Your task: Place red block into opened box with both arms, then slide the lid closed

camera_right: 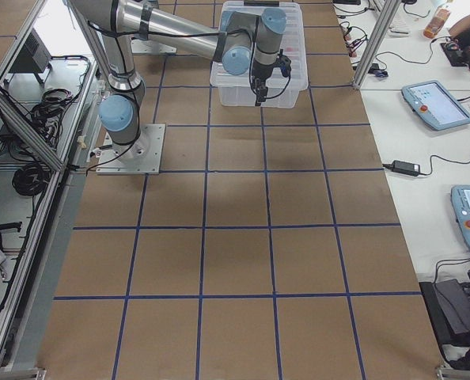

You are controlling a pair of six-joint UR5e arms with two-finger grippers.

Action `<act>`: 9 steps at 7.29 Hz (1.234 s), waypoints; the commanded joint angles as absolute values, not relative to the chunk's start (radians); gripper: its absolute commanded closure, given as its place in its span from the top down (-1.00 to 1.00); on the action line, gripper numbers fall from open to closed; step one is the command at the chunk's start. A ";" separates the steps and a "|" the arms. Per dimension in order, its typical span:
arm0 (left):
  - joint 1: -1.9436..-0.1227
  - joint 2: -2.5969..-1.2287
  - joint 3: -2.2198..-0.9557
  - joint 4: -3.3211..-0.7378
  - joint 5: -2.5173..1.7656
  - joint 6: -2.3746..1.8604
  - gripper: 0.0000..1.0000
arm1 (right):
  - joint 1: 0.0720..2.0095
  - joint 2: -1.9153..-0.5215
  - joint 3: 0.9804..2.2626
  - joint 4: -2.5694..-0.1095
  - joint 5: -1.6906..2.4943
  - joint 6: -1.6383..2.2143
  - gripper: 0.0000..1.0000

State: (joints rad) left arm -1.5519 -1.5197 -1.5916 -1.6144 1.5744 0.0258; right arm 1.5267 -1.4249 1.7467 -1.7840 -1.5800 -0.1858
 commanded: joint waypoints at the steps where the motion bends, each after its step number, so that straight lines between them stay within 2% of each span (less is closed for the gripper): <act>1: -1.552 -1.531 -1.630 -1.589 1.563 0.028 1.00 | 1.549 -1.407 1.738 -1.813 -1.589 -0.184 1.00; 3: -1.554 -1.532 -1.638 -1.572 1.562 0.031 1.00 | 1.549 -1.416 1.645 -1.763 -1.615 -0.184 1.00; 4: -1.552 -1.540 -1.637 -1.572 1.562 0.031 1.00 | 1.557 -1.440 1.591 -1.661 -1.620 -0.145 1.00; 6: -1.537 -1.542 -1.625 -1.572 1.574 0.034 1.00 | 1.609 -1.509 1.498 -1.537 -1.609 0.061 1.00; 9: -1.531 -1.600 -1.570 -1.514 1.572 0.026 1.00 | 1.608 -1.500 1.462 -1.528 -1.546 0.061 1.00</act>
